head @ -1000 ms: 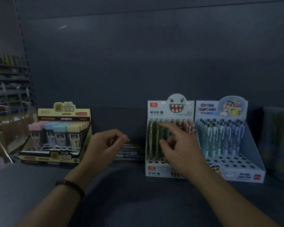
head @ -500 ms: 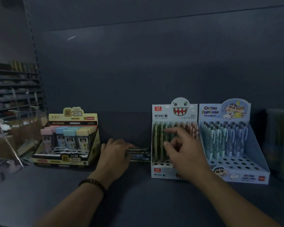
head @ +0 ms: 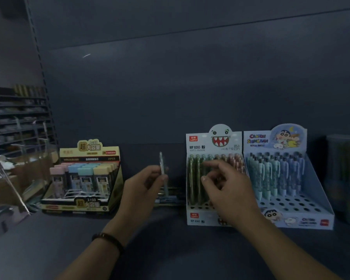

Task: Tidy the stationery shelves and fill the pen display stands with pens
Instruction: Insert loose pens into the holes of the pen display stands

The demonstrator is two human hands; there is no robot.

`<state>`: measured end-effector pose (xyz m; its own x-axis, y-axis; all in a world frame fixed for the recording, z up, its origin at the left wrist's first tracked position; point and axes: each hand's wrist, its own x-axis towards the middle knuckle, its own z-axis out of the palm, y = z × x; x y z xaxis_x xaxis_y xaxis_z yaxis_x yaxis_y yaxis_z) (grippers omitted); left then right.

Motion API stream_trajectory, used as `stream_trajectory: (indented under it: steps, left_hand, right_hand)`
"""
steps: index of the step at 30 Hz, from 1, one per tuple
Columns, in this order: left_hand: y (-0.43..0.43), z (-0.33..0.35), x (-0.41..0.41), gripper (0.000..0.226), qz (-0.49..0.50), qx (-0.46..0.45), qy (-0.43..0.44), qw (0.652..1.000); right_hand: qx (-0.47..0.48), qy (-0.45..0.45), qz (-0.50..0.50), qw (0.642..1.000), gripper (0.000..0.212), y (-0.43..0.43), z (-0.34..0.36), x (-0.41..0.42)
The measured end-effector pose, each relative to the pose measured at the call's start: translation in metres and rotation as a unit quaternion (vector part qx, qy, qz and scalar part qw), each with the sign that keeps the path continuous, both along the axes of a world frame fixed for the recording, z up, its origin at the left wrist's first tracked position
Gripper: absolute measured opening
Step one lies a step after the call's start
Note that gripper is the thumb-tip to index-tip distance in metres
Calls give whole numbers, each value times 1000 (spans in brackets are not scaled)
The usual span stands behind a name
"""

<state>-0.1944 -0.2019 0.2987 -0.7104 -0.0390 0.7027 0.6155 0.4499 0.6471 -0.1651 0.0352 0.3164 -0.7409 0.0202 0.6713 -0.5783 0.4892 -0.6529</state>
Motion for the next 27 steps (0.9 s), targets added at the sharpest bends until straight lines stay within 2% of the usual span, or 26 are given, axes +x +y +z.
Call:
stream_trajectory:
  steps: [3,6,10,15,19,23,27]
  left_hand:
    - [19,14,18,22,-88,81,-13,993]
    - [32,15,27,23,-121,78,-19,989]
    - [41,11,28,13,-158,102,-57,981]
    - [44,12,32,19,-199,98,-69,973]
    - [43,15,33,20,-228,116,-76,964]
    - [46,14,36,15,-250,107,-92,958]
    - [43,11,34,11,-272,75,-122,951]
  right_hand:
    - [-15,29,4,999,28,-2,2,2]
    - [-29,44,24,998,28,-3,4,5]
    - [-80,47,78,993,34,-5,7,8]
    - [-92,49,106,989,32,-5,9,9]
    - [-109,15,158,981,26,-4,12,10]
    - [-100,2,165,981,10,-5,15,11]
    - [-166,14,163,972,15,-1,17,9]
